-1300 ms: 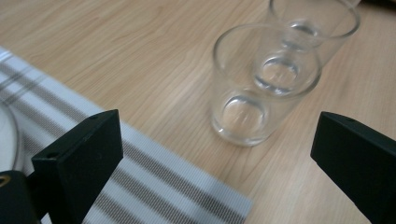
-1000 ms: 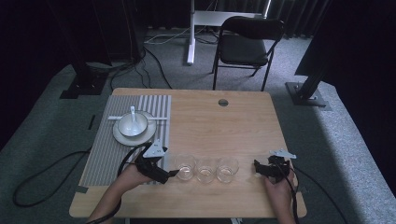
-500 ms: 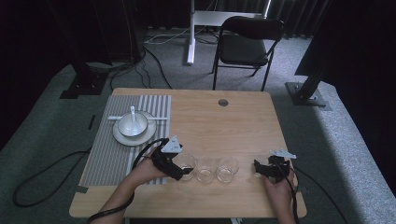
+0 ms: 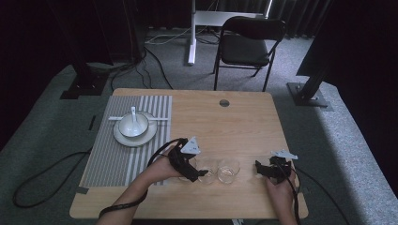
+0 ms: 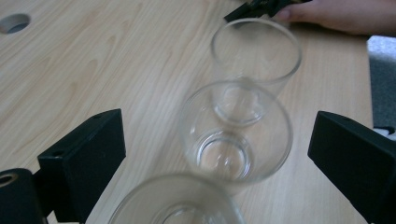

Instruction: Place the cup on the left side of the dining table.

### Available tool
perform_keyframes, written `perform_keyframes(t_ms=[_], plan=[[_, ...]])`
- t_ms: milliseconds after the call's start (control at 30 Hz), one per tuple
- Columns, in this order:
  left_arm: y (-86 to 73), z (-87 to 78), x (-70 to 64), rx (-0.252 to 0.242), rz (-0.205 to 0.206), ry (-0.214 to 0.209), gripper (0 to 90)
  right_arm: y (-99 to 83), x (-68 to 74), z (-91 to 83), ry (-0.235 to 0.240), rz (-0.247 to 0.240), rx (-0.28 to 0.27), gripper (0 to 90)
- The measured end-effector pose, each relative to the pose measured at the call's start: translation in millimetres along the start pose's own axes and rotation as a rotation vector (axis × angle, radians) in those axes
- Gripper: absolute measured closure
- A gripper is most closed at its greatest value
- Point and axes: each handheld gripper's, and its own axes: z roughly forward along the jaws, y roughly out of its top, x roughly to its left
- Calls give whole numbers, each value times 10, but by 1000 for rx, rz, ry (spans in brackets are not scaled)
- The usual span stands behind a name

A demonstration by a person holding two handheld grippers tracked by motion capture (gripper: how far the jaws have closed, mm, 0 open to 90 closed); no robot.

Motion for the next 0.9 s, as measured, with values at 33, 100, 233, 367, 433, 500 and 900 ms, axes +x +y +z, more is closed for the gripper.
perform_keyframes(t_ms=[33,100,233,367,433,500,900], plan=[[26,26,-14,9,10,6,45,0,0,0,0,0,0,117],[75,73,-26,10,12,-15,45,0,0,0,0,0,0,118],[176,166,-64,24,25,-25,45,0,0,0,0,0,0,117],[257,254,-103,43,39,-46,45,0,1,0,0,1,0,117],[292,291,-116,49,39,-41,45,0,0,0,0,0,0,117],[338,342,-131,64,47,-40,45,0,0,0,0,1,0,117],[550,601,-195,157,71,-65,45,0,1,0,0,1,0,117]])
